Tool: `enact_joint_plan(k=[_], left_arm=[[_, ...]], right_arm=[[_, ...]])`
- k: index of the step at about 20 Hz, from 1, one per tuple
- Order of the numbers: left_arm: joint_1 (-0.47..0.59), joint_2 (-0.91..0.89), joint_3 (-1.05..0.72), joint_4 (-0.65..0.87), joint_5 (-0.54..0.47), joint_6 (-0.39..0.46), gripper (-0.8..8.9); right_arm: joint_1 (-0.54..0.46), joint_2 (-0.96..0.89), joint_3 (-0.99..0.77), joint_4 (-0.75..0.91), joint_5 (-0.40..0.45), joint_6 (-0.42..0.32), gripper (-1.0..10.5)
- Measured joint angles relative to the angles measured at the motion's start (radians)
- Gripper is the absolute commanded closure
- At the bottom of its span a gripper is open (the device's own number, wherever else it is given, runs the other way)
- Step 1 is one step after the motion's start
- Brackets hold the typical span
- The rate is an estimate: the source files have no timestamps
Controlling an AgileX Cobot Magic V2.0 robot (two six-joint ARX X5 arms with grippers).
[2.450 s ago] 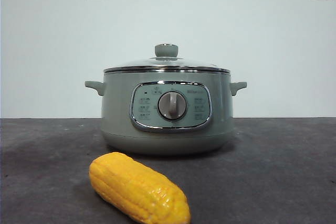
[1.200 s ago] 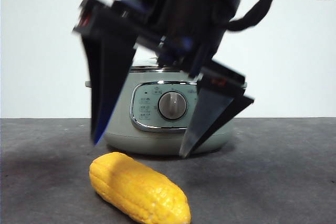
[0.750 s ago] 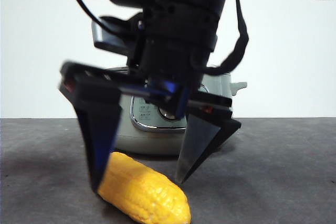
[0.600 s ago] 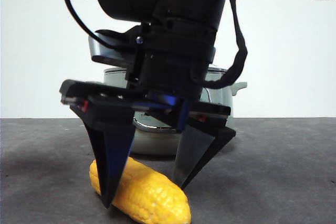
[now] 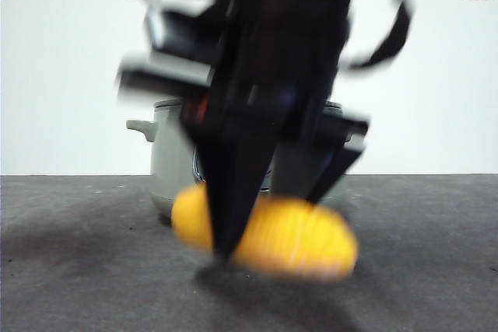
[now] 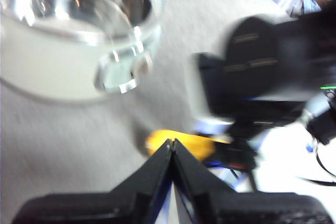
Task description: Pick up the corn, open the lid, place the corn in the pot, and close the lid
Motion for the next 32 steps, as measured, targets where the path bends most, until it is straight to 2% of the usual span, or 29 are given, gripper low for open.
enact_joint_plan(k=[7,8,10,11,14,17,20,23,29,32], left_arm=[[0.0,0.349,0.269,0.018,-0.014,0.015,8.07],[0.0,0.409,0.321,0.019,-0.034,0.018,7.32],[0.0,0.53,0.444,0.003,-0.049,0.019,4.02],[0.0,0.59,0.513,-0.021,-0.051,0.019,3.24],[-0.004,0.732,0.683,-0.093,-0.063,0.02,3.05],[-0.025,0.857,0.848,-0.17,-0.122,0.039,2.09],[-0.07,0.998,1.043,-0.249,-0.239,0.087,2.07],[-0.121,1.098,1.163,-0.254,-0.332,0.113,2.07],[-0.193,1.204,1.194,-0.237,-0.427,0.133,2.16],[-0.204,1.218,1.194,-0.235,-0.434,0.152,2.21]], right_arm=[[0.0,-0.366,0.003,-0.211,0.02,-0.003,9.5],[0.0,-0.411,0.003,-0.221,0.02,-0.002,9.5],[0.0,-0.486,0.003,-0.237,0.02,0.003,9.5],[0.0,-0.518,0.003,-0.236,0.02,0.014,9.5],[0.0,-0.578,0.003,-0.237,0.02,0.038,9.5],[0.0,-0.606,0.003,-0.24,0.023,0.06,9.5],[0.0,-0.61,0.003,-0.24,0.026,0.085,9.5],[0.001,-0.61,0.003,-0.249,0.026,0.092,9.5],[0.001,-0.61,0.003,-0.293,0.026,0.096,9.5],[0.001,-0.61,0.003,-0.293,0.026,0.096,9.5]])
